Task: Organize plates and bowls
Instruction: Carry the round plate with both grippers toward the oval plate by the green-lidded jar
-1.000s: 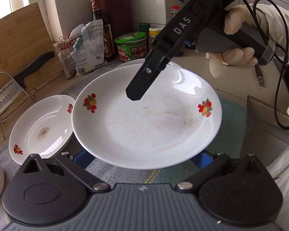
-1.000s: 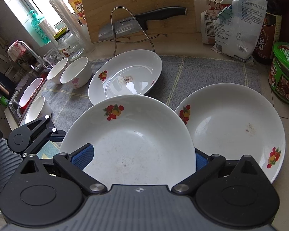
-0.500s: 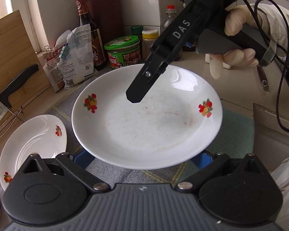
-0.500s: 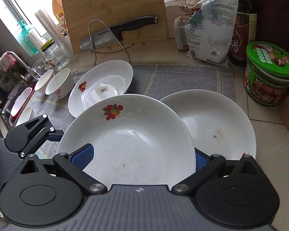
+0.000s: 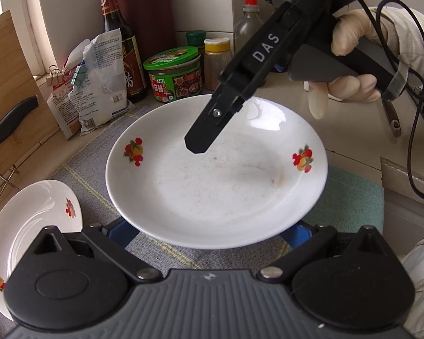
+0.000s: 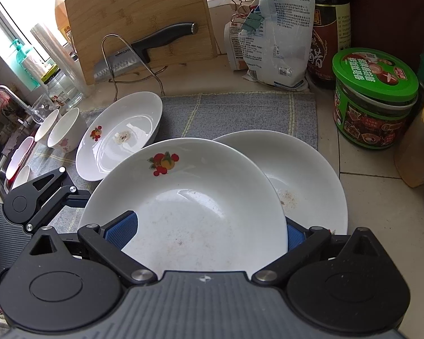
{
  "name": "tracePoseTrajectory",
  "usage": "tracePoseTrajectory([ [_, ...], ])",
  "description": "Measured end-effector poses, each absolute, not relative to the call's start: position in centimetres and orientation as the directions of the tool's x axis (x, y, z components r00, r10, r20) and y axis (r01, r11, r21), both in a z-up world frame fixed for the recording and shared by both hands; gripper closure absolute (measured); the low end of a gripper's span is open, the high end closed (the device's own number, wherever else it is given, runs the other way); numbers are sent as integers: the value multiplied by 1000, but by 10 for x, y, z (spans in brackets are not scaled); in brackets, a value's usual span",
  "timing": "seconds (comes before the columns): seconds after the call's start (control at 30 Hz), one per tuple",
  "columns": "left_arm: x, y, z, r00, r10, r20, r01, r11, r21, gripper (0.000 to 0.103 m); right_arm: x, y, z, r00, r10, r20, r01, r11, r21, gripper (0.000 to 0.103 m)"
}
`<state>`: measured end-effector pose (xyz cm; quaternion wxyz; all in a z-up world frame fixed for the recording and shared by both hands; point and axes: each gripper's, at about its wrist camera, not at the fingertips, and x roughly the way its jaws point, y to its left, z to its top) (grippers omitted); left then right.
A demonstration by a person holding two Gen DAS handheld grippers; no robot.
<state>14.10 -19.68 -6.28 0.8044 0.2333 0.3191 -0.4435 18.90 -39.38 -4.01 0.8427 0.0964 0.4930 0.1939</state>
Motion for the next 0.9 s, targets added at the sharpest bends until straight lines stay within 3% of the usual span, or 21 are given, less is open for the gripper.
tracePoseTrajectory([
  [0.9, 164, -216, -74, 391, -537, -748, 868, 484, 106, 1, 203, -409, -59, 425, 422, -801, -194, 906, 375, 0],
])
